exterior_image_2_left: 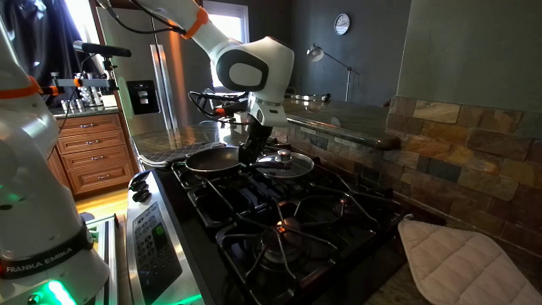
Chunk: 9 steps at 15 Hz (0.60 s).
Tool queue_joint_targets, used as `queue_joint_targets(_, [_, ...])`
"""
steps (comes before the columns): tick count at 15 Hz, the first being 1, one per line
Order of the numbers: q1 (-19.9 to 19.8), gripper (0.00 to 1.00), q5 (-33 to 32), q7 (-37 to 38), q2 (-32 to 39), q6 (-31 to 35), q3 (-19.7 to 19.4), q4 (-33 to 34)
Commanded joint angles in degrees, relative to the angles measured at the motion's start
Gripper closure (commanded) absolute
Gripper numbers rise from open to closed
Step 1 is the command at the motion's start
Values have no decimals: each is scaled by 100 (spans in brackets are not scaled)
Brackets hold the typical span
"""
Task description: Slide the pan to the bottom left stove plate and put the glass lid on the pan
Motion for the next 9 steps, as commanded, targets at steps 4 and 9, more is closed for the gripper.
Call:
queue_joint_targets(4, [194, 77, 274, 76, 301, -15, 141, 301])
queue_joint_targets(9, [361, 77, 147, 229, 450, -6, 276, 493])
